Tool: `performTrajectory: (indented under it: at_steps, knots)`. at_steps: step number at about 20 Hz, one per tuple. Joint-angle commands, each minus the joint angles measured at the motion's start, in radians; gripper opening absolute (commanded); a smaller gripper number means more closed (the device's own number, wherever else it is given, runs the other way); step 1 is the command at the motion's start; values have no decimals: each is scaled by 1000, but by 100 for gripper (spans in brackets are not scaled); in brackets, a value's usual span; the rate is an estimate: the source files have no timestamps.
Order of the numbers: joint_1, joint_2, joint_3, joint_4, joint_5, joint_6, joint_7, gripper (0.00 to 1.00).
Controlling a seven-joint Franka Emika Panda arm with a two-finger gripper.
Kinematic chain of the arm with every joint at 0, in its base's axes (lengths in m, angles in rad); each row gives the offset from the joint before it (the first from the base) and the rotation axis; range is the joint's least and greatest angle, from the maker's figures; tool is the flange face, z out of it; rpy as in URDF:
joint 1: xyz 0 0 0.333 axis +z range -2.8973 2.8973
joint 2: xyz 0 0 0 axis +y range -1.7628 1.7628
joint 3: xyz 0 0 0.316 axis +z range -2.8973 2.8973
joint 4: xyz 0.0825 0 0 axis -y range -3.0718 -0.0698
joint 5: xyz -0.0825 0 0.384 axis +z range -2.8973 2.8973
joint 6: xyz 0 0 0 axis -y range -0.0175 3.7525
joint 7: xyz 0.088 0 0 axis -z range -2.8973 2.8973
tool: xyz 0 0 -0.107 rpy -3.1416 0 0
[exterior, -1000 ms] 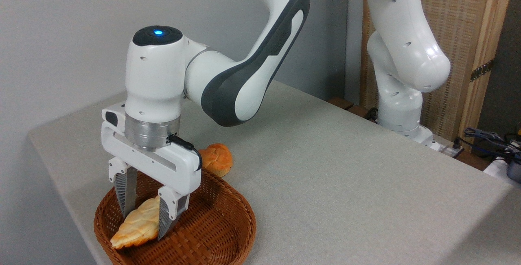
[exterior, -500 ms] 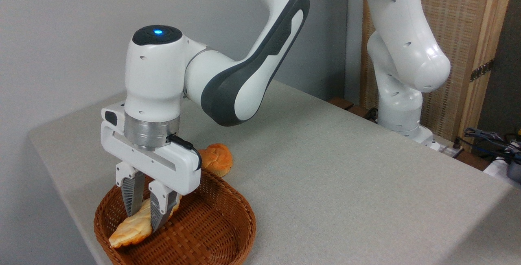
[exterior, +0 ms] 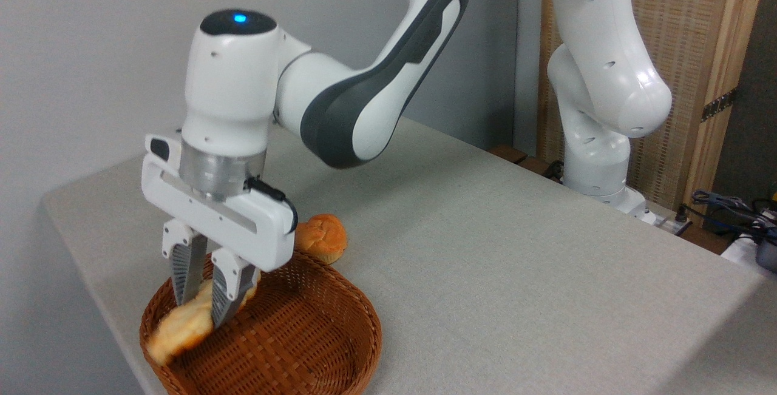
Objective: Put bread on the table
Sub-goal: 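Lift the held loaf out of the basket toward the orange bun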
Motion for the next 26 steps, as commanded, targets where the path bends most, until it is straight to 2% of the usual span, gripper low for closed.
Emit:
performTrajectory:
  at_steps: [1, 8, 10, 14, 18, 21, 26]
  knots:
    - [1, -73, 7, -10, -3, -56, -6, 49]
    - [5, -155, 13, -14, -2, -231, 22, 51]
    - [6, -184, 19, -19, 4, -321, 57, 52]
    - [5, -243, 35, -56, 73, -431, 115, 52]
    - [6, -314, 36, -134, 84, -490, 204, 52]
    - [6, -369, 36, -197, 112, -513, 238, 52]
    - [6, -394, 36, -244, 168, -570, 304, 54]
